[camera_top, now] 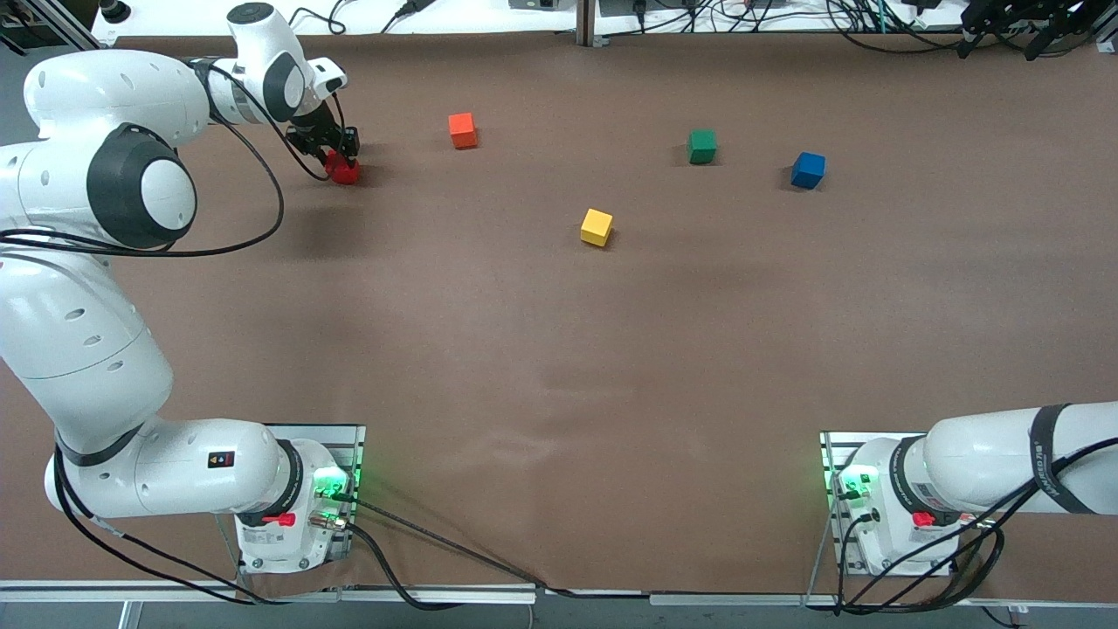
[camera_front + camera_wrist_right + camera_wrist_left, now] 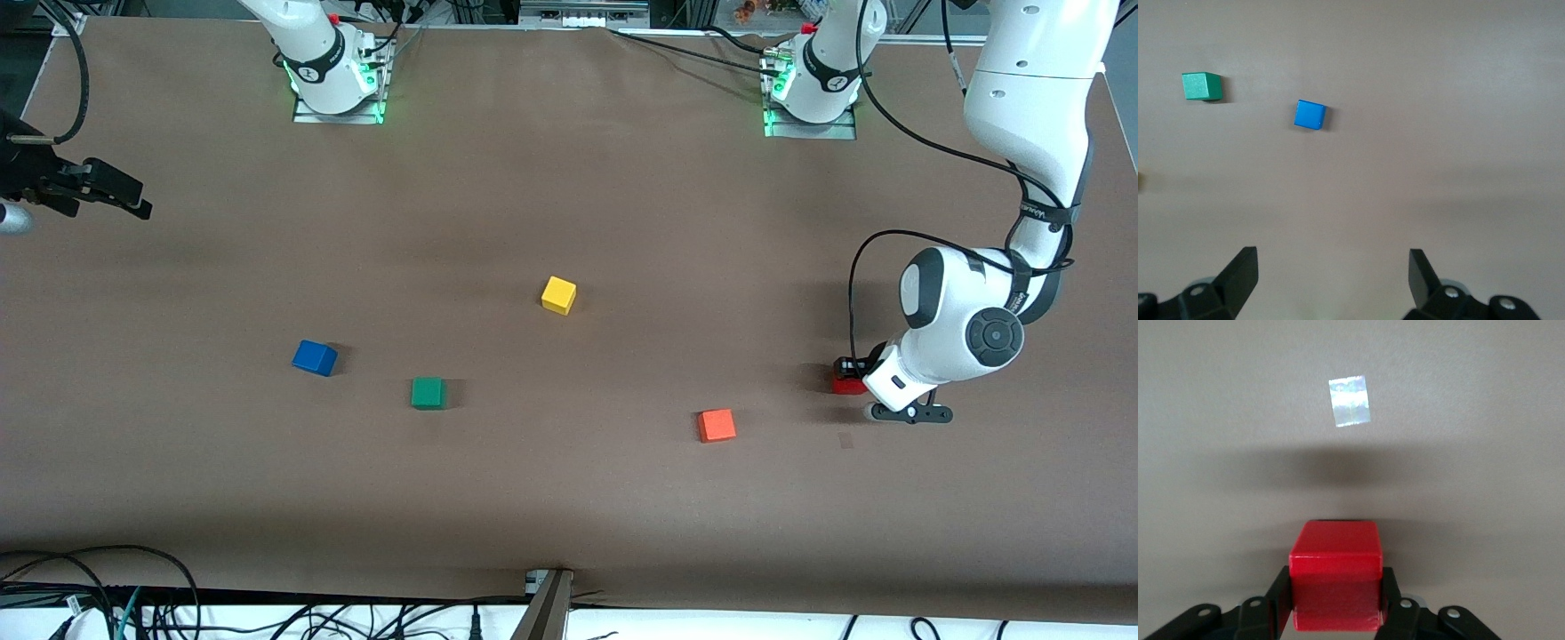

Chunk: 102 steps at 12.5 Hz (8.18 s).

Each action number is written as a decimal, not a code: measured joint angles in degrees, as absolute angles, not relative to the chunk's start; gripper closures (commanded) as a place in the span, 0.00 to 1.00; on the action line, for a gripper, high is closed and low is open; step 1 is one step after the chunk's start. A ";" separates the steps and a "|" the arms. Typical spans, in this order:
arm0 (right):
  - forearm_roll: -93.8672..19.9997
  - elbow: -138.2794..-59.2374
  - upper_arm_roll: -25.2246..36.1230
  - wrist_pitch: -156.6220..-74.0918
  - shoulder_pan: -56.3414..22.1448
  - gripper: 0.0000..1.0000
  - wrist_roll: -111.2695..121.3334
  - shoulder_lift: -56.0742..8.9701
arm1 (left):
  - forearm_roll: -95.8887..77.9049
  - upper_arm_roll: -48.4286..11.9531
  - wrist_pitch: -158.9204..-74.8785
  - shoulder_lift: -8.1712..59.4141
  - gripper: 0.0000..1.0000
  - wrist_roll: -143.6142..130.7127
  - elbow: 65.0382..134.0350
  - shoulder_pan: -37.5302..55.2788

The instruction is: Pass red block to right arm, stack on blue

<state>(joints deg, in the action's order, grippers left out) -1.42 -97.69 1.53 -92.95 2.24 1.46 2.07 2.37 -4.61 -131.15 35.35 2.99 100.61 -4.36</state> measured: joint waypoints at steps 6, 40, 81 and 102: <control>-1.42 -97.76 1.53 -91.01 2.25 0.00 1.46 1.67 | 0.10 -6.24 -131.16 32.94 1.00 18.50 97.84 -6.17; -82.91 -111.82 -6.59 -95.73 -0.78 0.00 -3.30 -14.57 | -82.18 -39.11 -131.28 42.47 1.00 99.29 81.35 7.88; -1.17 -108.72 -5.24 -116.44 -3.71 1.00 2.13 -14.01 | -14.77 -28.93 -88.76 38.82 0.00 60.52 63.83 -22.52; 5.62 -113.49 -4.24 -141.47 -2.96 0.97 17.69 -25.77 | 24.10 -23.52 -76.49 27.04 0.00 35.86 63.37 -19.19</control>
<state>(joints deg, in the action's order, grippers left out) 5.62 -113.49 -4.24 -141.47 -2.96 17.69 -25.77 24.10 -23.52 -76.49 27.04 35.86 63.37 -19.19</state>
